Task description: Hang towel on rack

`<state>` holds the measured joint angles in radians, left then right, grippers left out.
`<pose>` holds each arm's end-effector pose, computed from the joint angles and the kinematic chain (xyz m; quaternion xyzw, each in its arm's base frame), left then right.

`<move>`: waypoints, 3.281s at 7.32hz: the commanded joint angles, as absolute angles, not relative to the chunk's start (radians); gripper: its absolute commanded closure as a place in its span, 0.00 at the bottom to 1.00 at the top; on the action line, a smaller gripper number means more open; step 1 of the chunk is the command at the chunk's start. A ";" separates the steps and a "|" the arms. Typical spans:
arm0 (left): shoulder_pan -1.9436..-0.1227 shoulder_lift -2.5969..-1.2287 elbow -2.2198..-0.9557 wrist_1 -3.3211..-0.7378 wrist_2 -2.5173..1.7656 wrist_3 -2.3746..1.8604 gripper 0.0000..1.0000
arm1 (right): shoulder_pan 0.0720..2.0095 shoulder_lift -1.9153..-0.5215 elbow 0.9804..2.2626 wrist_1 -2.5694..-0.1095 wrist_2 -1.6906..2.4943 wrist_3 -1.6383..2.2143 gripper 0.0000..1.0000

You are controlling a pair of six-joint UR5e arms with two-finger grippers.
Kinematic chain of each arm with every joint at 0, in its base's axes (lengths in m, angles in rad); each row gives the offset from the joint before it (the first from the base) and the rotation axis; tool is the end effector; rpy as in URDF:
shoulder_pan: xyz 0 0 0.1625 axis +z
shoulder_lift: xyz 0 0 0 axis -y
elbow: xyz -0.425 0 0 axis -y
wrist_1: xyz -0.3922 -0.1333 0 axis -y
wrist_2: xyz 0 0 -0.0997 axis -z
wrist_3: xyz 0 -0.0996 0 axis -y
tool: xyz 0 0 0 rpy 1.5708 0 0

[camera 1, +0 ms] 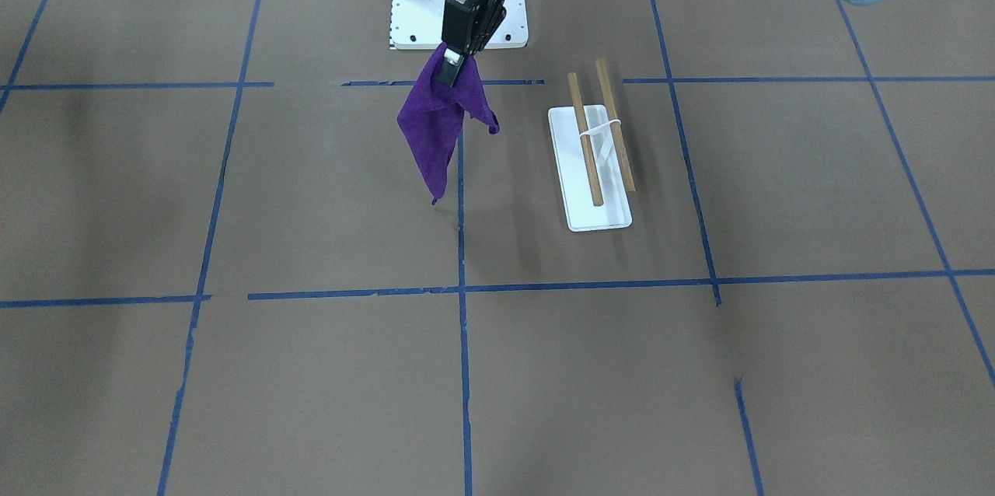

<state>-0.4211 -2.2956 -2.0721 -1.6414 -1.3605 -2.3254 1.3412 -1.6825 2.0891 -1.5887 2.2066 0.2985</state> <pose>0.4253 -0.3593 0.0419 -0.0172 0.6061 -0.4923 0.6245 -0.0269 -0.4409 0.4661 0.0971 -0.3439 -0.0282 0.9335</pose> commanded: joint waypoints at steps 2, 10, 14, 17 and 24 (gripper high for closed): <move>-0.296 -2.296 -2.182 -1.262 -1.264 -2.341 1.00 | 1.351 -1.675 2.085 -1.733 2.207 0.198 0.00; -0.492 -2.056 -2.295 -0.994 -1.270 -2.361 1.00 | 1.356 -1.651 2.083 -1.755 2.290 0.190 0.00; -0.494 -2.010 -2.091 -1.176 -1.266 -2.332 1.00 | 1.361 -1.629 2.082 -1.756 2.293 0.192 0.00; -0.495 -1.928 -2.083 -1.238 -1.266 -2.177 0.01 | 1.379 -1.623 2.086 -1.758 2.335 0.192 0.00; -0.713 -1.910 -2.123 -1.302 -1.507 -1.512 0.00 | 1.401 -1.641 2.080 -1.755 2.339 0.190 0.00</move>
<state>-0.6431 -1.9112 -2.1251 -1.2696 -1.4285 -1.6848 1.3998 -1.6262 2.0836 -1.7548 2.3456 0.1910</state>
